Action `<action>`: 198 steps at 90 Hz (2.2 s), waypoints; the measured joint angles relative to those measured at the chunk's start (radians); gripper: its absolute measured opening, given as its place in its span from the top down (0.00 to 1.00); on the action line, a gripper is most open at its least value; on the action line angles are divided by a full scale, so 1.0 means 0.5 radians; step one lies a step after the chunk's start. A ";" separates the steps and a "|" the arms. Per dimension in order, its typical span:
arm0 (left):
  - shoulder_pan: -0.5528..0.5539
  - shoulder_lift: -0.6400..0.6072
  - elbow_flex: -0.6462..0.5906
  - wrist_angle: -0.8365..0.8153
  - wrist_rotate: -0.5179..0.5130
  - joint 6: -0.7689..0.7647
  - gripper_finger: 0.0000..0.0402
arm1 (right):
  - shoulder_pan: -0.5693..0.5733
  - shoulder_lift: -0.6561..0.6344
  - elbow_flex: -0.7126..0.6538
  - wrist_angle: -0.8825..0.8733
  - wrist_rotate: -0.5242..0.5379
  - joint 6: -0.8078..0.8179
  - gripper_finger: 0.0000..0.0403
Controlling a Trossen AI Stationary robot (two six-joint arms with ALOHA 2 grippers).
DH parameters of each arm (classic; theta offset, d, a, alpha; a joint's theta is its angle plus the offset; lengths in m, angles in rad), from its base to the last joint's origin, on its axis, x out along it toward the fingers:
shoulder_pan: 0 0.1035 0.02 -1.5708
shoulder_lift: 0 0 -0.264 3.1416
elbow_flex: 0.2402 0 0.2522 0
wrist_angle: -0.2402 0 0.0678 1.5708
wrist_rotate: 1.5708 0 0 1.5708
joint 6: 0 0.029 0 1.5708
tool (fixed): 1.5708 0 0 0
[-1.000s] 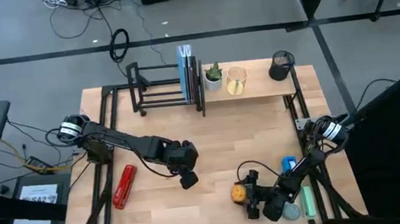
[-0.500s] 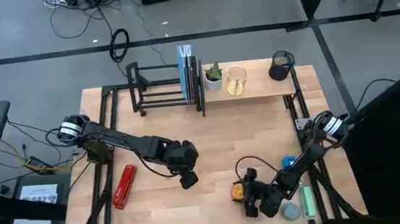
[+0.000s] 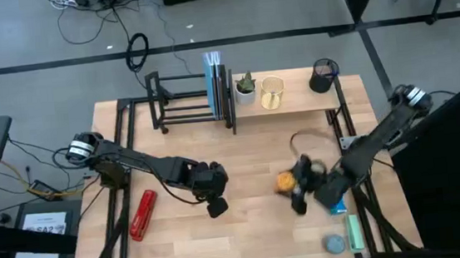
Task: Stock shelves
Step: Put the yellow scented candle on the shelf
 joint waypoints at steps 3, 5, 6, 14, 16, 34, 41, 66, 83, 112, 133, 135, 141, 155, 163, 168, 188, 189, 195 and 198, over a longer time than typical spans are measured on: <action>0.000 0.000 0.000 0.013 0.000 -0.001 1.00 | -0.047 -0.110 0.000 -0.056 0.000 -0.004 0.35; 0.000 0.000 0.000 0.020 0.000 -0.002 1.00 | -0.081 -0.179 0.000 -0.091 0.000 -0.005 0.35; 0.000 0.000 0.000 0.023 0.000 -0.003 1.00 | -0.099 -0.214 0.000 -0.107 0.001 -0.007 0.35; 0.000 0.000 0.000 0.084 0.000 -0.004 1.00 | -0.256 -0.464 0.003 -0.292 0.003 -0.013 0.35; 0.001 0.000 0.000 0.096 0.000 -0.004 1.00 | -0.302 -0.519 0.003 -0.347 0.003 -0.014 0.35; 0.020 0.000 0.000 0.205 -0.001 -0.009 1.00 | -0.786 -0.851 0.003 -0.768 0.039 -0.084 0.35; 0.039 0.000 0.001 0.228 -0.001 -0.013 1.00 | -0.997 -0.886 0.003 -0.835 0.040 -0.207 0.35; 0.118 0.000 0.001 0.275 -0.003 -0.058 1.00 | -1.661 -0.716 0.003 -0.852 -0.087 -0.578 0.35; 0.141 0.000 0.001 0.323 -0.002 -0.066 1.00 | -1.969 -0.466 0.003 -0.737 -0.312 -0.826 0.35; 0.145 0.000 0.001 0.334 0.000 -0.074 1.00 | -2.263 -0.237 0.002 -0.520 -0.507 -1.072 0.35; 0.145 0.000 0.001 0.365 0.000 -0.075 1.00 | -2.377 -0.236 0.002 -0.516 -0.596 -1.087 0.32; 0.145 0.000 0.001 0.365 0.000 -0.075 1.00 | -2.383 -0.236 0.003 -0.516 -0.607 -1.087 0.31; 0.146 0.000 0.001 0.365 0.000 -0.074 1.00 | -2.405 -0.236 0.002 -0.515 -0.641 -1.087 0.32; 0.146 0.000 0.001 0.362 0.000 -0.075 1.00 | -2.438 -0.236 0.002 -0.511 -0.660 -1.088 0.33; 0.145 0.000 0.001 0.362 0.000 -0.075 1.00 | -2.450 -0.236 0.003 -0.510 -0.664 -1.088 0.32; 0.146 0.000 0.001 0.362 0.000 -0.074 1.00 | -2.452 -0.236 0.002 -0.509 -0.666 -1.088 0.30; 0.146 0.000 0.001 0.362 0.000 -0.075 1.00 | -2.452 -0.236 0.002 -0.508 -0.767 -1.087 0.27; 0.146 0.000 0.001 0.362 0.000 -0.075 1.00 | -2.452 -0.236 0.002 -0.508 -0.768 -1.087 0.27; 0.146 0.000 0.001 0.362 0.000 -0.075 1.00 | -2.452 -0.236 0.003 -0.501 -0.768 -1.087 0.27; 0.146 0.000 0.001 0.362 0.000 -0.075 1.00 | -2.452 -0.236 0.003 -0.498 -0.768 -1.087 0.27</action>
